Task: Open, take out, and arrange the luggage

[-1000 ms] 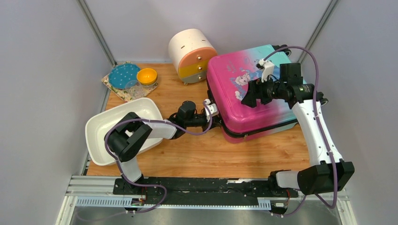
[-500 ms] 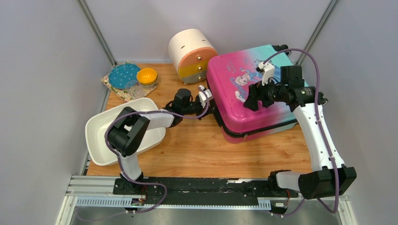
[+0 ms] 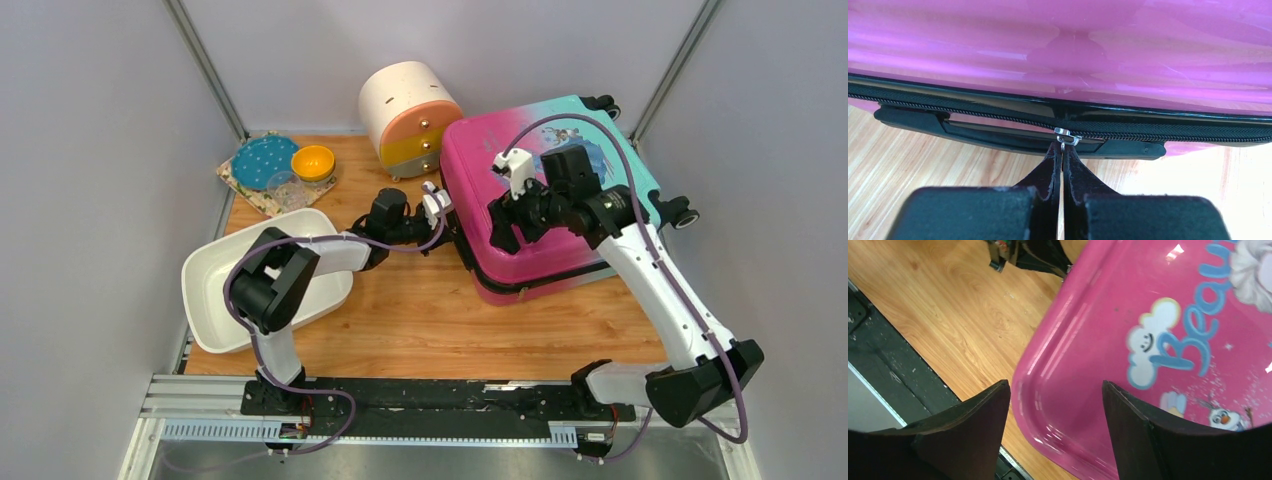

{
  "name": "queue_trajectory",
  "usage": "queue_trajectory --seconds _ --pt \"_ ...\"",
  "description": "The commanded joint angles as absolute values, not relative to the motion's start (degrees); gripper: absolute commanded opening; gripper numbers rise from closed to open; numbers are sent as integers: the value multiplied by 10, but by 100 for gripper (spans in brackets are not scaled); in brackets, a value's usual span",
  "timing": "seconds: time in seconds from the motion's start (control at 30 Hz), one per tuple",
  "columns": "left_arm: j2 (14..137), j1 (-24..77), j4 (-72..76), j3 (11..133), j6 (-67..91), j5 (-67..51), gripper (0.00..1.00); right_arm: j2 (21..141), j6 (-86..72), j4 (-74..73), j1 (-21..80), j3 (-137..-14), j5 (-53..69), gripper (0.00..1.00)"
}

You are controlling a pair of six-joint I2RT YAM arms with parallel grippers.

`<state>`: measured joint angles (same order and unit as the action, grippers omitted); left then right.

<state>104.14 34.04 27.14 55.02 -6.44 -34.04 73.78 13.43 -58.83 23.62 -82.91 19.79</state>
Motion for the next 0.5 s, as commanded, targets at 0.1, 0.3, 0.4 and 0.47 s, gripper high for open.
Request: queue_trajectory --seconds 0.1,0.3,0.4,0.47 --pt "1002 319 250 528 -69 -319 0 693 193 -629 302 -716 131 61" --pt "995 319 229 530 -77 -318 0 663 231 -671 302 -682 180 53" --pt "994 319 217 535 -81 -318 0 656 263 -695 303 -673 192 47" --pt "993 320 210 539 -83 -316 0 650 294 -713 303 -666 198 44"
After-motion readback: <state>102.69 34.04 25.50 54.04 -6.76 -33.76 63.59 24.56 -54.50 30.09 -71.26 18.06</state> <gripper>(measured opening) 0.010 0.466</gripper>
